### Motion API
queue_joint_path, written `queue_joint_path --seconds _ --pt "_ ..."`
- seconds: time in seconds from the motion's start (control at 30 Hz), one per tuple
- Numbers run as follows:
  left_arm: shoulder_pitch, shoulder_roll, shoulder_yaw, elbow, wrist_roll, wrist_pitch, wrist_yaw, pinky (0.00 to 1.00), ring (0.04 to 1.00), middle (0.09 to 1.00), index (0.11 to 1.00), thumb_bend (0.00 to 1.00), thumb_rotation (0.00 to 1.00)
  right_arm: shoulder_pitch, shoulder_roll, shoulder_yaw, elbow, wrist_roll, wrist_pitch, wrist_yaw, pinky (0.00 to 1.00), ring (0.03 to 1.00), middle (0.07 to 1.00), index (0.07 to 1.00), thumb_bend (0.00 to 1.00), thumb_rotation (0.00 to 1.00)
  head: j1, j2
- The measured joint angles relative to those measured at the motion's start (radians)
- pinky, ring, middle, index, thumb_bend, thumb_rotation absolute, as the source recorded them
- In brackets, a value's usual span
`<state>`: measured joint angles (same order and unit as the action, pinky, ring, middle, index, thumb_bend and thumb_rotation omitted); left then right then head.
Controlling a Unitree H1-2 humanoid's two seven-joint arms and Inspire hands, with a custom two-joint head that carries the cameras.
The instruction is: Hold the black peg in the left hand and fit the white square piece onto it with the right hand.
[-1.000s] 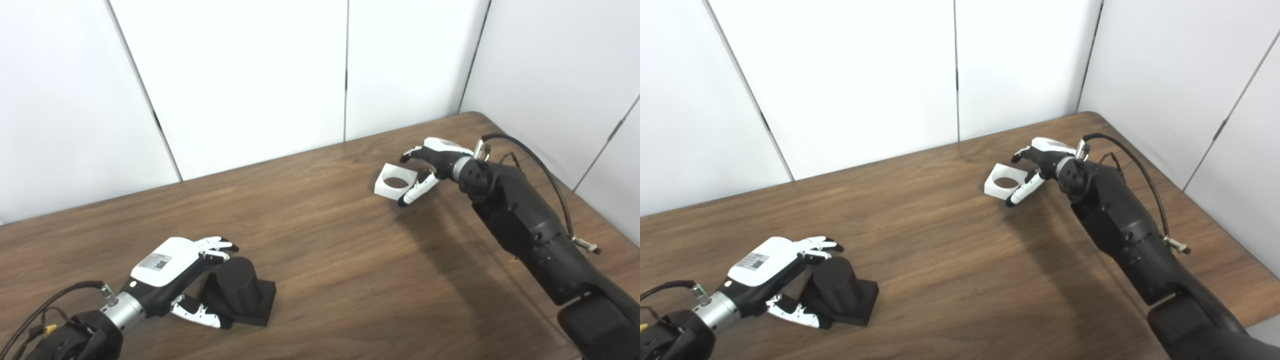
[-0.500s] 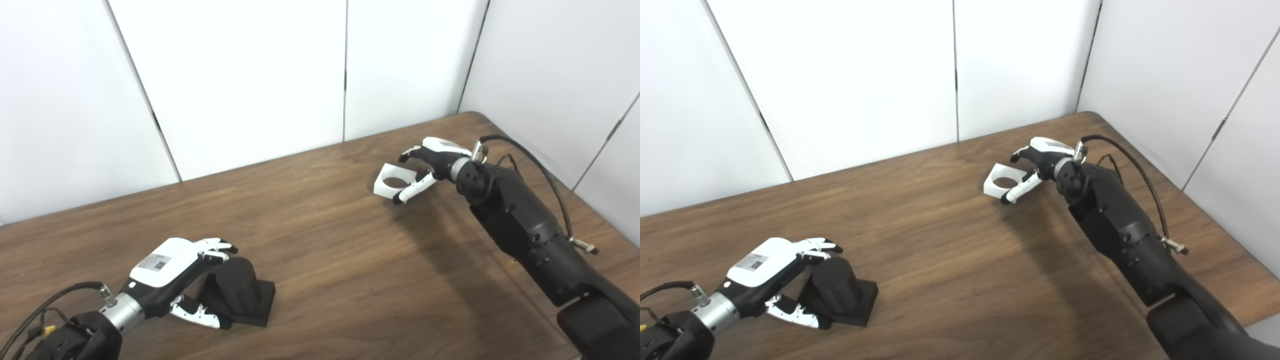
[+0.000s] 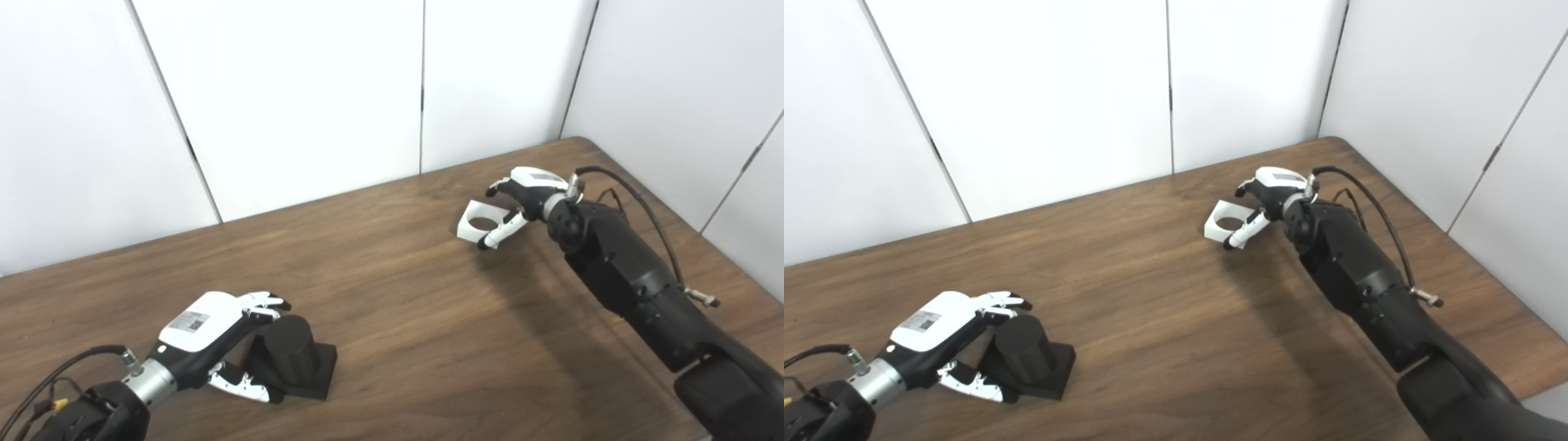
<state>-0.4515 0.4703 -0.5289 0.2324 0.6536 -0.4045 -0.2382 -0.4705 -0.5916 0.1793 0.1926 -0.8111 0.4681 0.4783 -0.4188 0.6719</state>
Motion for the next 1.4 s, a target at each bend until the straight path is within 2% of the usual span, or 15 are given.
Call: queue_joint_path --seconds 0.23,0.43,0.87,1.1,1.23,1.27,1.3,1.4 --pt "0.0 0.0 0.0 0.0 0.0 -0.001 0.0 0.76 0.893 0.849 0.488 0.52 0.06 -0.006 0.007 0.001 0.014 0.0 0.0 -0.014 0.83 0.935 0.964 0.846 0.83 0.38 0.003 0.005" --pt "0.0 0.0 0.0 -0.001 0.0 0.001 0.0 0.77 0.897 0.852 0.488 0.52 0.07 -0.009 -0.006 0.03 0.013 -0.001 0.0 -0.014 0.81 0.935 0.968 0.845 0.83 0.39 0.005 0.011" --pt "0.0 0.001 0.0 -0.004 0.0 0.006 -0.005 0.77 0.901 0.858 0.488 0.52 0.06 -0.047 -0.05 0.148 0.016 -0.032 0.003 0.015 0.79 0.916 0.93 0.691 0.81 0.36 0.008 0.018" --pt "0.0 0.001 0.0 -0.005 0.0 0.006 -0.006 0.76 0.896 0.855 0.488 0.52 0.07 -0.054 -0.054 0.163 0.016 -0.036 0.004 0.018 0.79 0.902 0.913 0.636 0.8 0.33 0.008 0.023" --pt "0.0 0.001 0.0 -0.005 0.0 0.006 -0.006 0.76 0.898 0.854 0.488 0.52 0.06 -0.055 -0.053 0.165 0.016 -0.036 0.003 0.014 0.77 0.882 0.88 0.595 0.78 0.28 0.011 0.026" --pt "0.0 0.001 0.0 -0.005 0.0 0.006 -0.006 0.76 0.898 0.854 0.488 0.52 0.06 -0.056 -0.052 0.165 0.016 -0.035 0.003 0.012 0.77 0.879 0.872 0.544 0.65 0.22 0.011 0.026" --pt "0.0 0.001 0.0 -0.005 0.0 0.006 -0.006 0.77 0.898 0.853 0.488 0.52 0.06 -0.056 -0.051 0.164 0.016 -0.033 0.003 0.011 0.77 0.873 0.861 0.512 0.58 0.18 0.011 0.026" --pt "0.0 0.001 0.0 -0.005 0.0 0.003 -0.006 0.76 0.892 0.851 0.488 0.52 0.06 -0.056 -0.047 0.162 0.01 -0.002 -0.01 -0.001 0.77 0.867 0.841 0.491 0.53 0.15 0.011 0.026"
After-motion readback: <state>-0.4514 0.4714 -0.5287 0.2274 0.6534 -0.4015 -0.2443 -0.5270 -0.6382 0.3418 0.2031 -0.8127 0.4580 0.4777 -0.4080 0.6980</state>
